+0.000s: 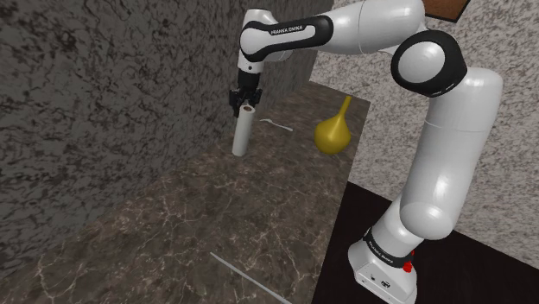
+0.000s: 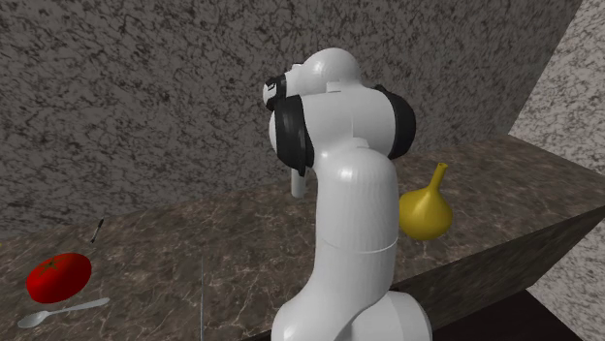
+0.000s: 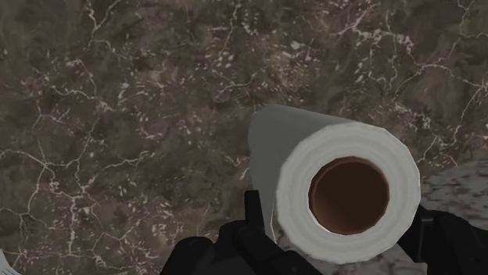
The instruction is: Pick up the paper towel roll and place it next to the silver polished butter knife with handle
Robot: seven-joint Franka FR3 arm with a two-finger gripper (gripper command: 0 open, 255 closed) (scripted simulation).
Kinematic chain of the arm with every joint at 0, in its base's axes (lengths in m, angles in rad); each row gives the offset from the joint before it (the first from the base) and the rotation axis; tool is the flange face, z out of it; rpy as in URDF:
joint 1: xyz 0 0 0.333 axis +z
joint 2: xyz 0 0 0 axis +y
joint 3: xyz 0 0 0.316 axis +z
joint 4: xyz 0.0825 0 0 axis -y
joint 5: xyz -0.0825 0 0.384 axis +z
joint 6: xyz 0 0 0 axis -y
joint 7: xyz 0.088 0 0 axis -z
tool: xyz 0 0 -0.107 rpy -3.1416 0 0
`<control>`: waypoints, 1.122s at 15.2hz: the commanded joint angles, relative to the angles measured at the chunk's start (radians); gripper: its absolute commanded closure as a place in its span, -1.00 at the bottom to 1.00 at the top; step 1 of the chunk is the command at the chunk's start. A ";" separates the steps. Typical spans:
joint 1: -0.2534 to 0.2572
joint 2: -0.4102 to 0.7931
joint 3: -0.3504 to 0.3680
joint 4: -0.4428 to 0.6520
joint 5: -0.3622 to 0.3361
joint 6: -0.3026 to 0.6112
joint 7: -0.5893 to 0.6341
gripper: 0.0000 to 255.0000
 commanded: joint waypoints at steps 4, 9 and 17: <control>0.000 -0.014 0.000 0.049 -0.001 -0.063 0.003 1.00; 0.000 -0.021 0.000 0.105 -0.001 -0.127 0.006 1.00; 0.041 -0.178 0.029 -0.036 0.003 -0.138 0.076 1.00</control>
